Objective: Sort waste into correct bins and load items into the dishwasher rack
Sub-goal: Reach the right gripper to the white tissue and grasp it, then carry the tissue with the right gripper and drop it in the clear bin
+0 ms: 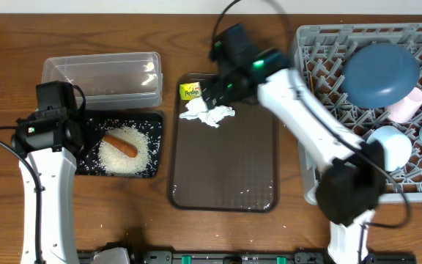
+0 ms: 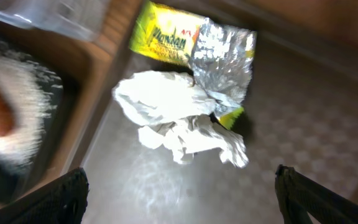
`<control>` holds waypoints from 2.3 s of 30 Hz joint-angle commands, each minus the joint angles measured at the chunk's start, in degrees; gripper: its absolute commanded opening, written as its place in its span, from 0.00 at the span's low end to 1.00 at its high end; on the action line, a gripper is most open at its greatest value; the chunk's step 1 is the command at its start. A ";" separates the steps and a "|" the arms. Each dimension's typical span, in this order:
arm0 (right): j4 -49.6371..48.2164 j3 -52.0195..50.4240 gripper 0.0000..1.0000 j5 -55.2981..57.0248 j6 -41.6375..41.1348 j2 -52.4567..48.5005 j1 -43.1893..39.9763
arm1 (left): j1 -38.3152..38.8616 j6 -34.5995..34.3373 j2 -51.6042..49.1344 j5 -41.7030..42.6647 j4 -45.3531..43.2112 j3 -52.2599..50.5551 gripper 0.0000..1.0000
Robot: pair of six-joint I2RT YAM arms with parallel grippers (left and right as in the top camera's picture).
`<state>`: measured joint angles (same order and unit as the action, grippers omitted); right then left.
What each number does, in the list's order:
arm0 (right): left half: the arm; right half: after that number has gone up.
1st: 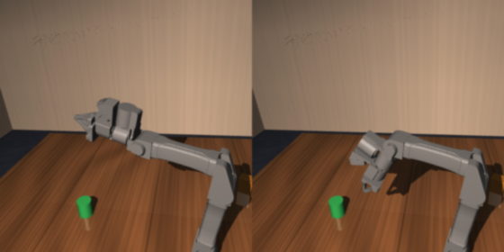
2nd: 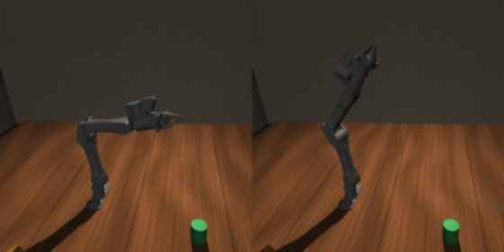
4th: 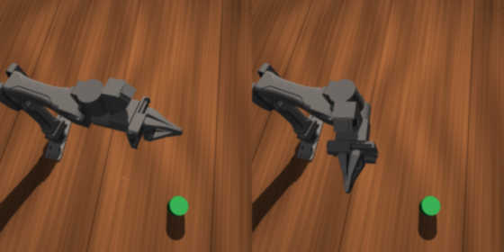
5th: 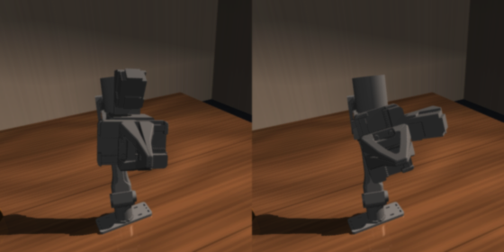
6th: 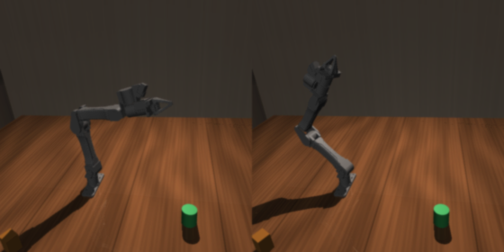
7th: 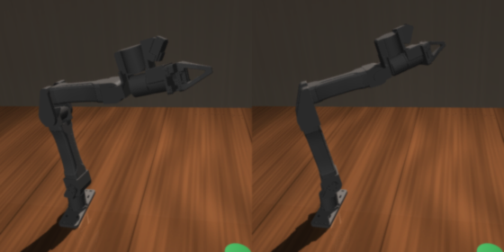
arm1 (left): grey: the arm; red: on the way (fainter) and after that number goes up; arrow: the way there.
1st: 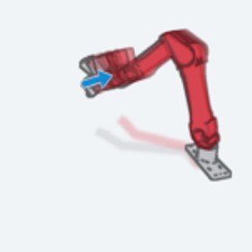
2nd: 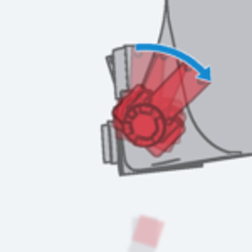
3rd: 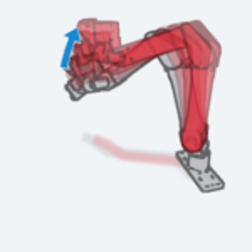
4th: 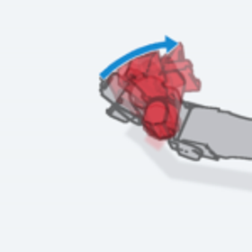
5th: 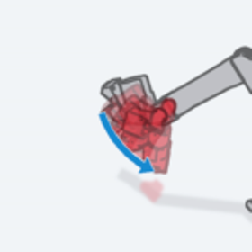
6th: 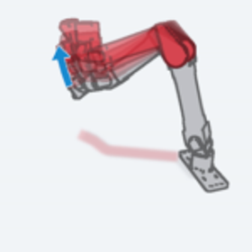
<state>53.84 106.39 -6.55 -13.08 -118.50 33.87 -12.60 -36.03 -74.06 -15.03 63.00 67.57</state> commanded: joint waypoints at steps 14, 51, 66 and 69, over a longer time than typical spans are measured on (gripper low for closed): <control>-0.61 -0.42 0.19 6.08 -6.82 -11.34 2.54 | -0.24 -0.28 -0.11 -0.90 0.17 0.68 0.98; 9.20 -0.35 0.01 5.29 -6.49 13.09 -19.30 | -0.24 -0.28 -0.11 -0.90 0.17 0.68 0.98; -14.36 -0.35 0.01 -14.05 -6.54 11.39 -7.63 | -0.24 -0.28 -0.11 -0.90 0.17 0.68 0.98; -18.88 -0.35 0.01 -8.96 -8.59 9.44 -2.78 | -0.24 -0.28 -0.11 -0.90 0.17 0.68 0.98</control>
<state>36.60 106.02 -19.88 -18.74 -106.80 27.55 -12.60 -36.03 -74.06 -15.03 63.00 67.57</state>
